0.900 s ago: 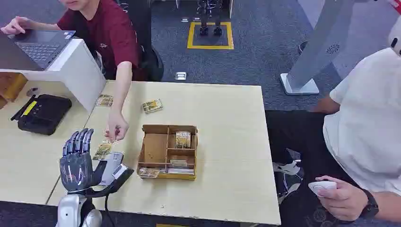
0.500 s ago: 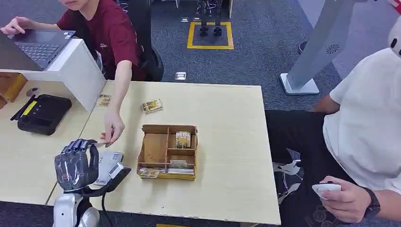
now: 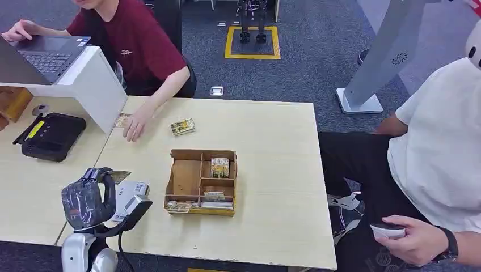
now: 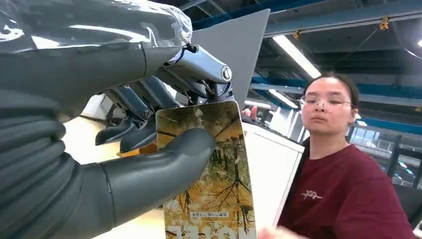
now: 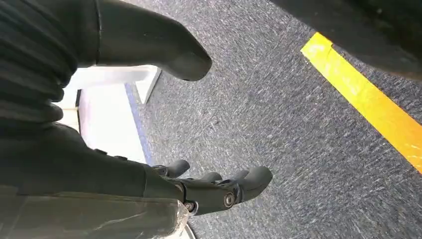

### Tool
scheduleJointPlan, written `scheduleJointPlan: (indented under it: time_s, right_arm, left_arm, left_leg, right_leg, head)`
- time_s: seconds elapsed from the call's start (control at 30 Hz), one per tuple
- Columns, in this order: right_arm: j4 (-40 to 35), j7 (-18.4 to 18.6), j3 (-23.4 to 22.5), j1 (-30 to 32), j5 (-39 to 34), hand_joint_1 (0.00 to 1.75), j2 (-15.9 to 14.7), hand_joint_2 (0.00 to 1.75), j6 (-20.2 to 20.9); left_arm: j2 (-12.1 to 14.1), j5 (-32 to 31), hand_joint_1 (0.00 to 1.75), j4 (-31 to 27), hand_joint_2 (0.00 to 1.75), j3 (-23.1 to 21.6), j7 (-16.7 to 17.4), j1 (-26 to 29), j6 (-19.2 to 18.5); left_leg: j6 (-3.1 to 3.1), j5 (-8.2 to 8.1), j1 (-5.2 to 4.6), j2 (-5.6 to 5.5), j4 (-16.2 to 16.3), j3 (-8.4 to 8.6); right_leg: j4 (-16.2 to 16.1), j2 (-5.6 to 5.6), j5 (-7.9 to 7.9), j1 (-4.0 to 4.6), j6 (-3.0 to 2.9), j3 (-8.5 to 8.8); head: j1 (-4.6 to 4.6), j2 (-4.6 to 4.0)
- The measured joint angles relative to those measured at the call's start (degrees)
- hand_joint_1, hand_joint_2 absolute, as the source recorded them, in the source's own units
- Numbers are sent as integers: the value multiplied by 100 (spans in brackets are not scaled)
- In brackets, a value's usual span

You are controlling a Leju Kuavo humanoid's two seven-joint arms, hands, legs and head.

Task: Pass the card to the sensor for recognition and then transmit it.

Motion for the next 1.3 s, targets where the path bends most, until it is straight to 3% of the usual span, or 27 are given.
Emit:
scheduleJointPlan:
  time_s: [0.13,0.4,0.5,0.6,0.7,0.8,1.3]
  right_arm:
    - [0,26,-2,4,-33,0,0,175,-24]
    - [2,52,-7,22,-39,0,0,175,-26]
    - [4,61,-7,21,-37,0,-2,175,-30]
    - [4,79,-7,22,-37,0,-2,175,-35]
    - [4,96,-7,23,-35,0,-2,175,-35]
    - [4,94,-7,23,-31,0,-2,175,-37]
    - [7,61,-7,22,7,0,-2,175,-35]
  left_arm:
    - [13,990,175,50,175,-87,399,-3,-404]
    - [74,1481,175,160,175,-238,798,-18,-1032]
    - [146,1502,175,255,175,-271,992,-47,-1384]
    - [170,2015,175,372,175,-289,975,-81,-1886]
    - [247,1676,175,448,175,-391,1241,-109,-1963]
    - [300,1691,175,531,175,-433,1292,-125,-2133]
    - [452,983,175,1137,175,-450,1705,-321,-2065]
  left_leg:
    - [0,0,0,1,0,1]
    - [0,0,0,2,0,1]
    - [0,0,0,2,0,1]
    - [0,0,1,2,0,1]
    - [0,0,0,2,0,1]
    - [0,0,1,2,0,1]
    - [0,0,0,2,0,2]
  right_leg:
    - [0,1,0,0,0,-1]
    - [0,5,0,1,0,-1]
    - [0,5,0,1,0,-1]
    - [0,5,0,1,0,-2]
    - [0,5,0,0,0,-1]
    - [0,5,0,1,0,-1]
    - [0,4,0,0,0,1]
  head:
    - [0,0]
    - [-2,0]
    - [-2,0]
    - [-2,0]
    - [-2,0]
    - [-2,0]
    - [-2,0]
